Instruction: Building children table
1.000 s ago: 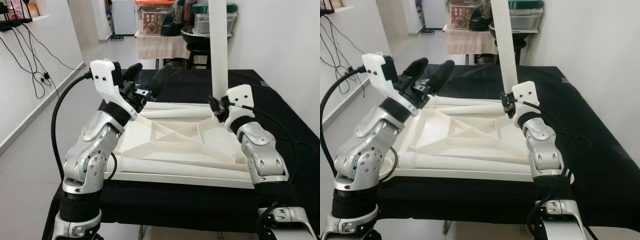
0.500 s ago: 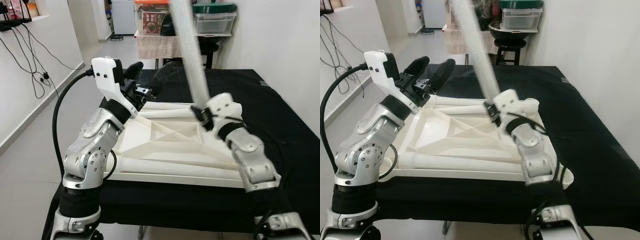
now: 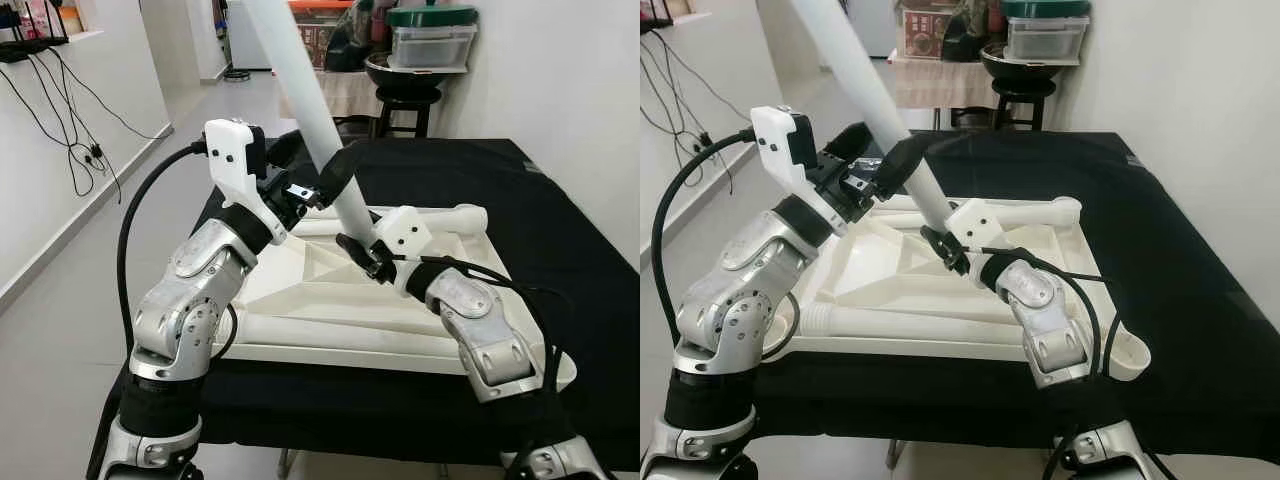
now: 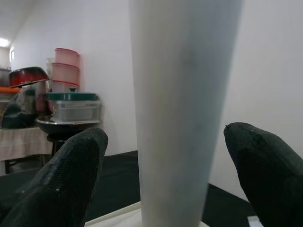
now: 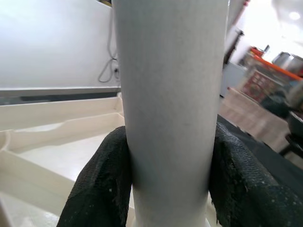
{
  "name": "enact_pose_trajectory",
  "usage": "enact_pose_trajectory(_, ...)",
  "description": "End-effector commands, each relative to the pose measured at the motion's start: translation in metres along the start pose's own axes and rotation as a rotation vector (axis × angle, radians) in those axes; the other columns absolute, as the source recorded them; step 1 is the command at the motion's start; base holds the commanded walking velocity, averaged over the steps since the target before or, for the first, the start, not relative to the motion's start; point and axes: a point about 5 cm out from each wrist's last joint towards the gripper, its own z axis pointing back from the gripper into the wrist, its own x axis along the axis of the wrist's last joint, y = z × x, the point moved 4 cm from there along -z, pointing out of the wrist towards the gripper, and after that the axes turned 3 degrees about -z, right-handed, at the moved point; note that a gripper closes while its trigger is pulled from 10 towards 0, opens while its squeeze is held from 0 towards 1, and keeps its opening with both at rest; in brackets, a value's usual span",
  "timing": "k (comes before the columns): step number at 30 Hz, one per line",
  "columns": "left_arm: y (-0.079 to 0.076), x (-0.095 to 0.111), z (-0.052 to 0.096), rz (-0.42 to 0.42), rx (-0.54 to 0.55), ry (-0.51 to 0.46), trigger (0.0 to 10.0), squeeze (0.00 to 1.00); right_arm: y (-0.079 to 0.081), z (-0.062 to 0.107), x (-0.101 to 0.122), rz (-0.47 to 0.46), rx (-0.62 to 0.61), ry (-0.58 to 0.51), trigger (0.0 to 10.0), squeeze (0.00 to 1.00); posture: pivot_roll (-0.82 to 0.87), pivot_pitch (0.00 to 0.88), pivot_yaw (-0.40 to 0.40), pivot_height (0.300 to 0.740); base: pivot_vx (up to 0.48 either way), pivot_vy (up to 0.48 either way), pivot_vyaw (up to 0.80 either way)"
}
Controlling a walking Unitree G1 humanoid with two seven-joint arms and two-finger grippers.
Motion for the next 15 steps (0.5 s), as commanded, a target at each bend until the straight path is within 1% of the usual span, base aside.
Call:
enact_pose_trajectory(1,0.0009,0.0008,0.0008,-0.026,0.002,0.000,10.0,0.00,0.0039,0.0012,0.0014,-0.001,0.023,-0.005,10.0,0.00,-0.09,0.000,0.014,0.740,0.000,0.000,0.00)
enact_pose_trajectory(3,0.0044,0.0012,-0.0007,-0.033,0.032,-0.003,10.0,0.00,0.0052,0.0019,0.0003,0.004,0.037,0.006,10.0,0.00,-0.09,0.000,0.014,0.740,0.000,0.000,0.00)
enact_pose_trajectory(6,0.0051,0.0015,-0.0012,-0.033,0.037,-0.006,10.0,0.00,0.0057,0.0021,0.0000,0.005,0.040,0.009,10.0,0.00,-0.09,0.000,0.013,0.740,0.000,0.000,0.00)
enact_pose_trajectory(7,0.0054,0.0019,-0.0012,-0.027,0.041,-0.011,4.4,0.00,0.0063,0.0022,-0.0003,0.007,0.044,0.011,10.0,0.00,-0.09,0.000,0.012,0.740,0.000,0.000,0.00)
enact_pose_trajectory(8,0.0057,0.0024,-0.0013,-0.021,0.043,-0.016,0.0,0.00,0.0067,0.0022,-0.0008,0.008,0.047,0.014,10.0,0.00,-0.10,0.000,0.012,0.740,0.000,0.000,0.00)
enact_pose_trajectory(15,0.0070,0.0026,-0.0013,-0.012,0.048,-0.022,0.0,0.00,0.0067,0.0029,-0.0046,0.012,0.049,0.033,10.0,0.00,-0.10,0.000,0.014,0.740,0.000,0.000,0.00)
